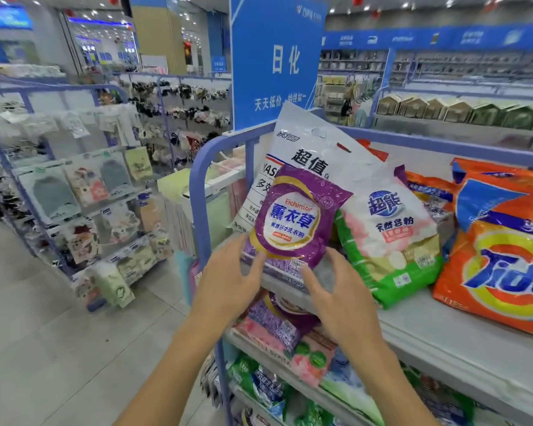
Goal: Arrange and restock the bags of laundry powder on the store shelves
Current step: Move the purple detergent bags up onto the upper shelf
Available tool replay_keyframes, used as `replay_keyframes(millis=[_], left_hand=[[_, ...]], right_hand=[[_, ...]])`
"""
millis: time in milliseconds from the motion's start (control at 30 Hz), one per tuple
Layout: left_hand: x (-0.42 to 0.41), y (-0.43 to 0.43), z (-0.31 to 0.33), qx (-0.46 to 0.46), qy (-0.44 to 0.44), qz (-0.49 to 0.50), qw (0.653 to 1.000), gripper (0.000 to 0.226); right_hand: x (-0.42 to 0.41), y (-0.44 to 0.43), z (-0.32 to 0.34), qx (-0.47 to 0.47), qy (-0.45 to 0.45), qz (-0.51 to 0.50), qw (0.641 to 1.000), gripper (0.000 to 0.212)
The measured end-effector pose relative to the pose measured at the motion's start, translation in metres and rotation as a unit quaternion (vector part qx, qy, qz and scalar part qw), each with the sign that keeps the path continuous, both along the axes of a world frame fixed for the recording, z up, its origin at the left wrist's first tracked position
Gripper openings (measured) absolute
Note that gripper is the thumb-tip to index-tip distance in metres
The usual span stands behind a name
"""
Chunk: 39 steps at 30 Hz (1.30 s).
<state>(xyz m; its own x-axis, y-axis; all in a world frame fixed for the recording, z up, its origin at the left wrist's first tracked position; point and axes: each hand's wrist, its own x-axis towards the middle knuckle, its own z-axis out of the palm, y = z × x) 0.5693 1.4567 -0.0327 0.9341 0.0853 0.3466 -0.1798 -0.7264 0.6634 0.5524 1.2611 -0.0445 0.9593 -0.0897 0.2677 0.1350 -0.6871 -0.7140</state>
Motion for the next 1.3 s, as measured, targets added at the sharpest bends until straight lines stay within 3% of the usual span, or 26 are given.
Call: replay_keyframes(millis=[167, 267, 367, 500, 600, 700, 967, 1200, 1300], left_hand=[[0.064, 0.001, 0.002, -0.015, 0.029, -0.041, 0.999, 0.049], [0.083, -0.001, 0.003, -0.027, 0.09, -0.057, 0.994, 0.05], [0.099, 0.006, 0.002, -0.051, 0.118, -0.074, 0.989, 0.049], [0.108, 0.018, 0.011, -0.145, 0.105, -0.114, 0.977, 0.057], [0.103, 0.022, 0.029, -0.251, 0.099, -0.189, 0.944, 0.052], [0.091, 0.024, 0.046, -0.302, 0.133, -0.29, 0.898, 0.057], [0.054, 0.007, 0.029, -0.302, 0.249, -0.41, 0.824, 0.055], [-0.002, -0.049, 0.001, -0.281, 0.382, -0.505, 0.721, 0.042], [-0.031, -0.079, -0.003, -0.27, 0.422, -0.533, 0.682, 0.046]], right_hand=[[0.034, 0.019, 0.002, 0.063, 0.065, -0.041, 0.995, 0.081], [0.049, 0.03, 0.004, 0.08, 0.082, -0.073, 0.991, 0.079], [0.058, 0.037, 0.006, 0.131, 0.076, -0.085, 0.985, 0.061], [0.065, 0.044, 0.009, 0.183, 0.021, -0.099, 0.978, 0.061], [0.066, 0.043, 0.025, 0.275, -0.035, -0.095, 0.956, 0.065], [0.052, 0.037, 0.04, 0.368, -0.066, -0.075, 0.924, 0.047], [-0.021, 0.027, 0.021, 0.53, -0.018, -0.12, 0.839, 0.053], [-0.119, -0.003, 0.005, 0.558, -0.072, -0.253, 0.787, 0.043], [-0.162, -0.025, 0.0, 0.57, -0.104, -0.285, 0.763, 0.058]])
